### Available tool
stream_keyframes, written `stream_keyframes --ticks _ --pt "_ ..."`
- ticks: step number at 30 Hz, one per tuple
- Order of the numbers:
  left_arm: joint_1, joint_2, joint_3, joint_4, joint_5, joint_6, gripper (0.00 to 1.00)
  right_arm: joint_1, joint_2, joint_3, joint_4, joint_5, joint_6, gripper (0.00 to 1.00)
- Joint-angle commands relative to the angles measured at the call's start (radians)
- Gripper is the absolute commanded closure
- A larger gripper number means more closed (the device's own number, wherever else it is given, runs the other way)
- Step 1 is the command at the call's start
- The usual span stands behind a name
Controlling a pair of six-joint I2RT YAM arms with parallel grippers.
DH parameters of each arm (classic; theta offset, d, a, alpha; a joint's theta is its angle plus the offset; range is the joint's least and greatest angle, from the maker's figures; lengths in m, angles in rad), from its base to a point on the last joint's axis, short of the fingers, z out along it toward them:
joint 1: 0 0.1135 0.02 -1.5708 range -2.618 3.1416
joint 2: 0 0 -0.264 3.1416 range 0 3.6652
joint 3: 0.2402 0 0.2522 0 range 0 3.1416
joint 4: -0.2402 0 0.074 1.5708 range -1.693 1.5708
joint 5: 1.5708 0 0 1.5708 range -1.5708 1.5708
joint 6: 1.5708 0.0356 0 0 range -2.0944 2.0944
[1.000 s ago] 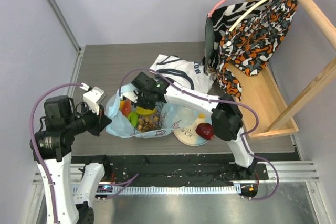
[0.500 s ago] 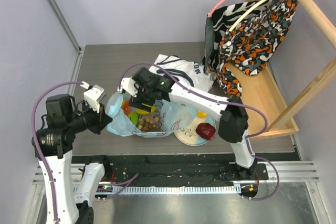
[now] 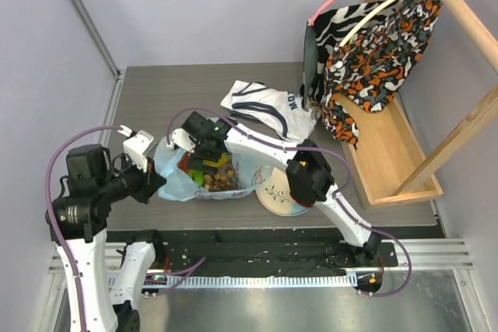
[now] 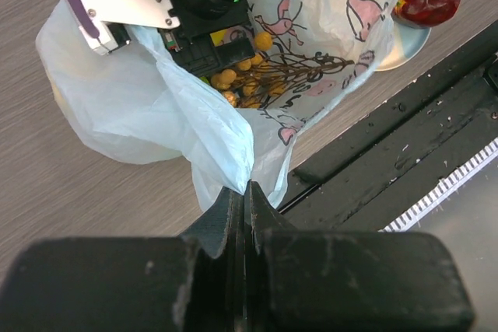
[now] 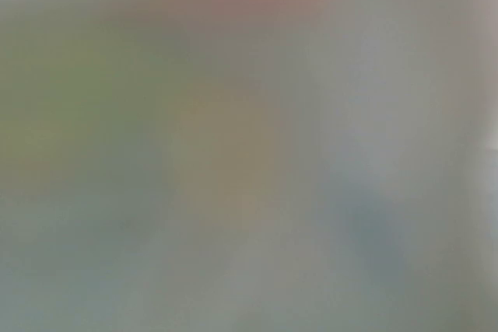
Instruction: Take the fake fruits out of the plastic bag
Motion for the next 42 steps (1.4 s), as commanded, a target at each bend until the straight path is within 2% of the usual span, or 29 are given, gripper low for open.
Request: stream_keyframes --ticks 1,6,7,8,11,14,20,29,35,38,39,42 --pt "0.006 -0.003 0.019 0.004 0.023 -0.016 1.00 0.004 0.043 0.066 -0.051 0.001 -0.070 0.07" --pt "0.007 0.001 0.008 0.022 0.027 -0.021 1.00 0.005 0.046 0.049 -0.077 -0.066 -0.110 0.21" --pt "0.007 0.006 0.007 0.027 0.027 -0.024 1.00 0.005 0.038 0.043 -0.085 -0.071 -0.116 0.27" --pt "0.006 0.006 0.005 0.034 0.029 -0.027 1.00 0.004 0.034 0.040 -0.084 -0.080 -0.116 0.43" --pt "0.006 0.013 -0.004 0.070 0.026 -0.045 1.00 0.004 -0.011 0.041 -0.076 -0.093 -0.104 0.63" --pt "0.006 0.020 -0.021 0.123 0.023 -0.070 1.00 0.004 -0.095 0.045 -0.073 -0.133 -0.082 0.70" --pt "-0.008 0.038 -0.087 0.238 -0.006 -0.131 1.00 0.004 -0.294 -0.031 -0.068 -0.251 -0.041 0.71" --pt "-0.007 0.138 -0.052 0.343 -0.026 -0.239 1.00 0.004 -0.497 -0.147 -0.093 -0.516 -0.024 0.70" --pt "0.000 0.213 0.027 0.352 -0.189 -0.240 1.00 -0.019 -0.629 -0.170 -0.195 -0.528 -0.221 0.69" --pt "0.001 0.250 0.039 0.376 -0.305 -0.222 1.00 -0.026 -0.768 -0.289 -0.240 -0.512 -0.350 0.69" --pt "0.000 0.251 0.028 0.393 -0.316 -0.220 1.00 -0.026 -0.805 -0.387 -0.220 -0.483 -0.378 0.68" --pt "0.001 0.260 0.024 0.447 -0.310 -0.260 1.00 -0.018 -0.917 -0.478 -0.268 -0.450 -0.459 0.67"
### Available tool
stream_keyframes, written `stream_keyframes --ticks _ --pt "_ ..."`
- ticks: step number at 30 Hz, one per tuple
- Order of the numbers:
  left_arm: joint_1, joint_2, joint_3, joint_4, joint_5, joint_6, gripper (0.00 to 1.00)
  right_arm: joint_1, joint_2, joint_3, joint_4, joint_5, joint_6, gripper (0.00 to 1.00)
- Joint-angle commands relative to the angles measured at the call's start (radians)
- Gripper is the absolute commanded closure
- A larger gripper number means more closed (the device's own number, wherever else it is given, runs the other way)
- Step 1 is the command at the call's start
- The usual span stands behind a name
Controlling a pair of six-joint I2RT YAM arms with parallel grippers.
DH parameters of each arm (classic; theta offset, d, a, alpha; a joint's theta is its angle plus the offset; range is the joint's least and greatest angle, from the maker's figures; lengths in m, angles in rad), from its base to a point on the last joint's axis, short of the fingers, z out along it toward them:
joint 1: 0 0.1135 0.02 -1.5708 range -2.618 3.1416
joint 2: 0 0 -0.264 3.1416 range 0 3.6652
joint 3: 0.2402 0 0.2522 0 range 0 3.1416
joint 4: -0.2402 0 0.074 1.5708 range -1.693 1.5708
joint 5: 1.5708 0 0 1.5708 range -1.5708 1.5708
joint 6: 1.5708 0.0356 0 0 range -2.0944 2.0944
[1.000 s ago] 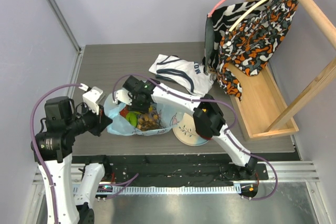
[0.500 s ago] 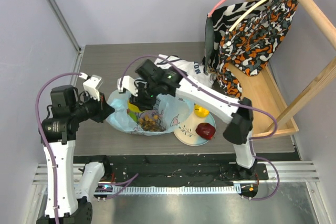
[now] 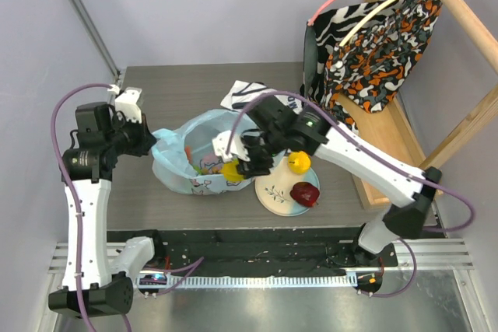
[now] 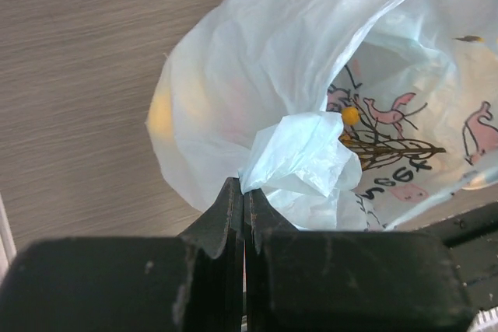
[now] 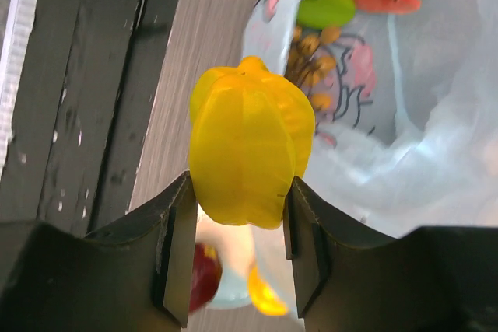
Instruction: Take the fake fruits out of the plastic bag
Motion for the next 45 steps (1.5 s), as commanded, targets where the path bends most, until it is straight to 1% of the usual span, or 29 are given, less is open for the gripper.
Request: stream_keyframes --ticks 1,2,3,4,5,6,8,9,10,12,13,14,15,17,18,21,23,26,29,34,36,37,38,39,40,42,43,44,45 --pt "0.004 0.007 0.021 0.122 -0.060 -0.062 1.00 0.037 -0.177 -0.109 -0.092 0.049 -0.185 0.67" --pt "0.004 0.007 0.021 0.129 -0.019 -0.074 1.00 0.058 -0.211 -0.125 -0.136 0.071 -0.194 0.67" --pt "0.004 0.009 0.020 0.135 -0.002 -0.080 1.00 0.081 -0.229 -0.161 -0.143 0.118 -0.182 0.68" --pt "0.003 0.007 0.023 0.144 0.018 -0.127 1.00 0.123 -0.251 -0.190 -0.140 0.140 -0.166 0.68" --pt "0.004 0.010 0.026 0.144 0.043 -0.137 1.00 0.138 -0.287 -0.227 -0.123 0.163 -0.155 0.67" --pt "0.003 0.007 0.029 0.144 0.072 -0.143 1.00 0.154 -0.297 -0.305 -0.115 0.190 -0.146 0.66" --pt "0.004 0.001 0.039 0.141 0.072 -0.152 1.00 0.160 -0.303 -0.377 -0.079 0.262 -0.135 0.66" --pt "0.003 -0.007 0.050 0.136 0.060 -0.152 1.00 0.160 -0.302 -0.448 -0.057 0.288 -0.135 0.66" --pt "0.003 -0.010 0.067 0.112 0.055 -0.151 1.00 0.158 -0.300 -0.468 -0.042 0.322 -0.154 0.66" --pt "0.004 -0.023 0.114 0.080 0.066 -0.117 1.00 0.146 -0.312 -0.516 0.017 0.318 -0.191 0.66" --pt "0.004 -0.028 0.128 0.046 0.072 -0.100 1.00 0.143 -0.315 -0.533 0.037 0.324 -0.240 0.65" --pt "0.004 -0.030 0.141 0.026 0.081 -0.043 1.00 0.140 -0.315 -0.551 0.082 0.333 -0.260 0.65" --pt "0.004 -0.033 0.170 0.006 0.080 -0.021 1.00 0.137 -0.308 -0.589 0.109 0.350 -0.273 0.65" --pt "0.004 -0.030 0.208 -0.058 0.045 -0.002 1.00 0.125 -0.282 -0.620 0.168 0.385 -0.303 0.65" --pt "0.004 -0.027 0.233 -0.083 0.044 0.033 1.00 0.091 -0.269 -0.641 0.184 0.381 -0.314 0.65" --pt "0.004 -0.048 0.236 -0.181 0.072 0.076 1.00 0.022 -0.217 -0.665 0.238 0.339 -0.382 0.64" --pt "0.004 -0.068 0.234 -0.219 0.084 0.085 1.00 0.005 -0.161 -0.660 0.277 0.353 -0.405 0.64" --pt "0.004 -0.103 0.198 -0.287 0.103 0.156 1.00 -0.030 -0.073 -0.642 0.307 0.384 -0.437 0.64" --pt "0.004 -0.163 0.116 -0.304 0.069 0.232 1.00 -0.073 -0.021 -0.631 0.321 0.382 -0.452 0.63" --pt "0.003 -0.257 0.035 -0.311 0.048 0.320 1.00 -0.084 0.010 -0.668 0.368 0.402 -0.468 0.54" --pt "0.004 -0.286 0.009 -0.339 0.038 0.335 1.00 -0.084 0.014 -0.692 0.400 0.423 -0.462 0.44" --pt "0.004 -0.292 0.003 -0.353 0.038 0.348 1.00 -0.085 0.008 -0.697 0.419 0.427 -0.446 0.29" --pt "0.004 -0.300 -0.005 -0.368 0.038 0.372 1.00 -0.084 -0.001 -0.692 0.417 0.419 -0.432 0.01" --pt "0.004 -0.312 -0.017 -0.400 0.032 0.392 1.00 -0.085 -0.036 -0.682 0.410 0.401 -0.419 0.00" --pt "0.004 -0.320 -0.025 -0.414 0.025 0.407 1.00 -0.084 -0.060 -0.666 0.372 0.337 -0.408 0.00" --pt "0.003 -0.344 -0.046 -0.457 0.003 0.467 1.00 -0.081 -0.116 -0.593 0.321 0.261 -0.357 0.00" --pt "0.004 -0.353 -0.054 -0.471 -0.026 0.490 1.00 -0.076 -0.163 -0.556 0.260 0.217 -0.339 0.00" --pt "0.004 -0.359 -0.065 -0.497 -0.053 0.536 1.00 -0.072 -0.188 -0.475 0.252 0.145 -0.219 0.00" --pt "0.004 -0.369 -0.083 -0.503 -0.087 0.542 1.00 -0.066 -0.205 -0.427 0.247 0.096 -0.143 0.00"
